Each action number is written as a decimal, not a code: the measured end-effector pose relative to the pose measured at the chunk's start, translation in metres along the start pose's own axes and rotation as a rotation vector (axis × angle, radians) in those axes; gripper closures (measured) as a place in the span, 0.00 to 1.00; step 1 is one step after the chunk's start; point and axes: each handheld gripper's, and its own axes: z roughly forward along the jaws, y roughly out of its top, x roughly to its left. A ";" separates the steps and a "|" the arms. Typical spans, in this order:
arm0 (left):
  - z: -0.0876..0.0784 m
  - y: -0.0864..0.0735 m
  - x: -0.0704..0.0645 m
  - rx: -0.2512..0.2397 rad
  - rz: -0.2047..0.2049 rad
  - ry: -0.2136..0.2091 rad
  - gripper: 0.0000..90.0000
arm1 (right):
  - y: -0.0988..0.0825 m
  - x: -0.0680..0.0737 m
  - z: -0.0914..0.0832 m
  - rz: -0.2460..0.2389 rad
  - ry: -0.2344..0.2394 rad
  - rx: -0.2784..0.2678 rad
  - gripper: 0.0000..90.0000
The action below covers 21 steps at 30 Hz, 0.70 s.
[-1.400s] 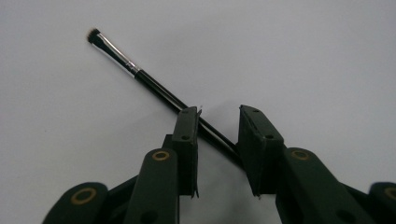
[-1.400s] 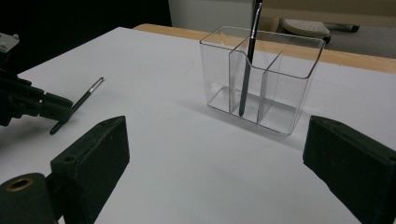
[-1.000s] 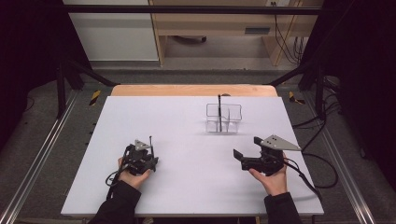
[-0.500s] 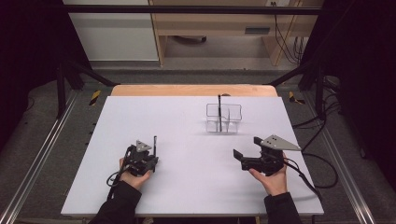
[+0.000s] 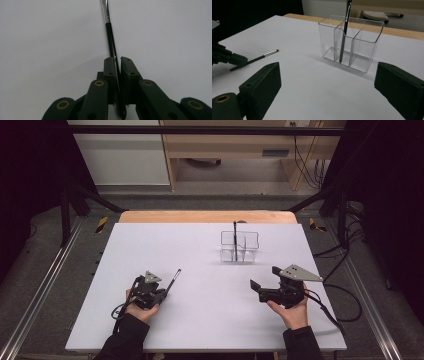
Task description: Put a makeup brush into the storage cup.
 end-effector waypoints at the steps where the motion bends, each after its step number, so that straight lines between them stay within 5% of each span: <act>1: 0.000 0.000 0.000 0.003 0.003 -0.001 0.92 | 0.000 0.000 0.000 0.000 0.001 -0.001 0.08; 10: -0.002 0.001 0.003 0.002 0.020 -0.002 0.90 | 0.000 0.000 0.000 0.001 0.001 0.000 0.08; 21: -0.010 0.011 0.007 -0.028 0.013 0.001 0.58 | 0.000 0.000 0.000 -0.001 -0.001 0.002 0.08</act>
